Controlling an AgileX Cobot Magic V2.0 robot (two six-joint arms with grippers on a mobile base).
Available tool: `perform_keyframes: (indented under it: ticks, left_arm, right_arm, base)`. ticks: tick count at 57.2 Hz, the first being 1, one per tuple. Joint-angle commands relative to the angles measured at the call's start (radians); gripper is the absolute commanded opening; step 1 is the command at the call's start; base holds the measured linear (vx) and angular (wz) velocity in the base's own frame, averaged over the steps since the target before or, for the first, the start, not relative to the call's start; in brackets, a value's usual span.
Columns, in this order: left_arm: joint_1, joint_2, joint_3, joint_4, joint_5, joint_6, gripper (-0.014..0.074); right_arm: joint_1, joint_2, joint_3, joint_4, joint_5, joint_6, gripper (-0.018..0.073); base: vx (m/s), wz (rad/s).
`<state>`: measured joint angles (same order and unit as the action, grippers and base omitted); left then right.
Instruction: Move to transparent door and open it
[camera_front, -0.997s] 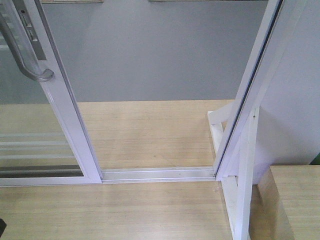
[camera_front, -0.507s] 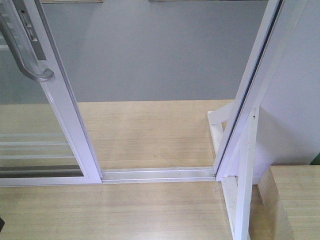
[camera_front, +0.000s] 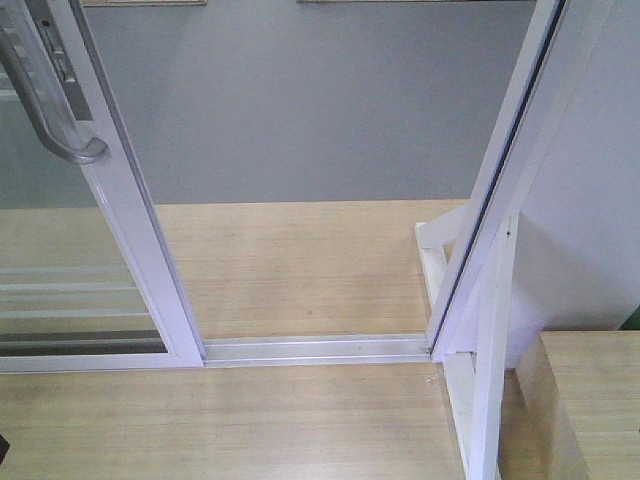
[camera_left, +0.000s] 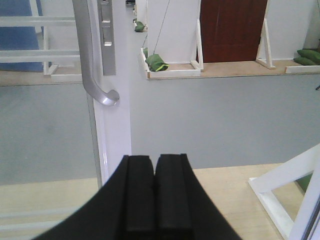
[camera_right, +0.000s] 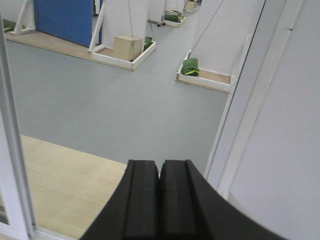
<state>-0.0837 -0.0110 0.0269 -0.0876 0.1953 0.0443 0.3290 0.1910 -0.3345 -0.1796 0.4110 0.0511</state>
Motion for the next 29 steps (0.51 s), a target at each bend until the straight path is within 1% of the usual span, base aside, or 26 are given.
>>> perform_keyframes:
  ticks: [1, 3, 6, 11, 16, 21, 24, 29]
  left_arm:
    - [0.004, -0.013, 0.03, -0.01, -0.083, -0.001, -0.0006]
    - [0.004, -0.013, 0.03, -0.01, -0.083, -0.001, -0.0006]
    - [0.004, -0.013, 0.03, -0.01, -0.083, -0.001, -0.0006]
    - [0.004, -0.013, 0.03, -0.01, -0.083, -0.001, -0.0006]
    - [0.004, -0.013, 0.03, -0.01, -0.083, -0.001, -0.0006]
    - [0.004, -0.013, 0.03, -0.01, -0.083, -0.001, -0.0006]
    - [0.004, -0.013, 0.03, -0.01, -0.083, -0.001, -0.0006]
    - [0.004, -0.013, 0.03, -0.01, -0.083, -0.001, -0.0006]
  right_arm:
    - [0.001, 0.01, -0.015, 0.107, -0.099, -0.046, -0.0003]
    - [0.002, 0.009, 0.006, 0.152, -0.12, -0.073, -0.0003]
    - [0.002, 0.005, 0.055, 0.18, -0.169, -0.093, -0.0003]
    - [0.002, -0.031, 0.172, 0.18, -0.278, -0.088, -0.0003]
    - [0.001, -0.105, 0.286, 0.18, -0.411, -0.088, -0.0003]
    - [0.001, -0.177, 0.383, 0.192, -0.511, -0.088, -0.0003]
    - [-0.002, -0.213, 0.375, 0.206, -0.458, -0.087, -0.0003]
    - [-0.026, -0.215, 0.378, 0.208, -0.451, -0.087, -0.0003]
  base:
    - [0.0, 0.0]
    - [0.0, 0.0]
    - [0.0, 0.0]
    - [0.0, 0.0]
    - [0.0, 0.0]
    - [0.0, 0.0]
    - [0.0, 0.0]
    - [0.0, 0.0]
